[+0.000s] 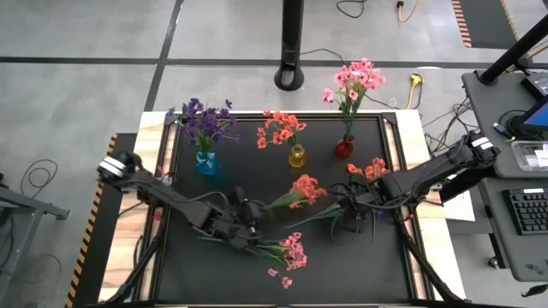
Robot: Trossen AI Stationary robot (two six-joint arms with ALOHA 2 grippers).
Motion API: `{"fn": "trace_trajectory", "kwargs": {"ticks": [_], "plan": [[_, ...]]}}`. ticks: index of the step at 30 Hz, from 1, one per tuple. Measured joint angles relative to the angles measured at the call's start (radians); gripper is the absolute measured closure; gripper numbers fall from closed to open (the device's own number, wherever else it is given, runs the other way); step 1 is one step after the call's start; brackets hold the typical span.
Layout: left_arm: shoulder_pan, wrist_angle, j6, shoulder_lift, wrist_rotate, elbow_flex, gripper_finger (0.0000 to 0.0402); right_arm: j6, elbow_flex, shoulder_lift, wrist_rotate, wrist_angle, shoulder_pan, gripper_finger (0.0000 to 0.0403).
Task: Sort flowers into vase by color
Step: Put the left orange flowers into the yellow flower vase
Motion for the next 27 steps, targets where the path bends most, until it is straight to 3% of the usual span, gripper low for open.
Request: {"fn": "trace_trajectory", "kwargs": {"ticks": [3, 6, 12, 16, 20, 27], "plan": [[-0.033, 0.054, -0.003, -0.076, -0.083, -0.059, 0.0401, -0.004, -0.034, -0.003, 0.065, 0.074, 0.021, 0.0174], [-0.053, 0.185, 0.018, -0.135, -0.135, -0.130, 0.0401, -0.050, -0.093, -0.003, 0.076, 0.262, 0.027, 0.0174], [-0.056, 0.648, 0.230, -0.152, -0.143, -0.258, 0.0401, -0.222, -0.243, 0.026, 0.087, 0.840, 0.026, 0.0174], [-0.056, 0.997, 0.408, -0.102, -0.100, -0.320, 0.0401, -0.338, -0.321, 0.085, 0.087, 1.285, 0.024, 0.0174], [-0.054, 1.234, 0.526, -0.020, -0.056, -0.332, 0.0401, -0.420, -0.340, 0.171, 0.096, 1.589, 0.017, 0.0174], [-0.047, 1.426, 0.689, 0.138, -0.045, -0.257, 0.0401, -0.534, -0.250, 0.335, 0.096, 1.816, 0.010, 0.0174]]}}
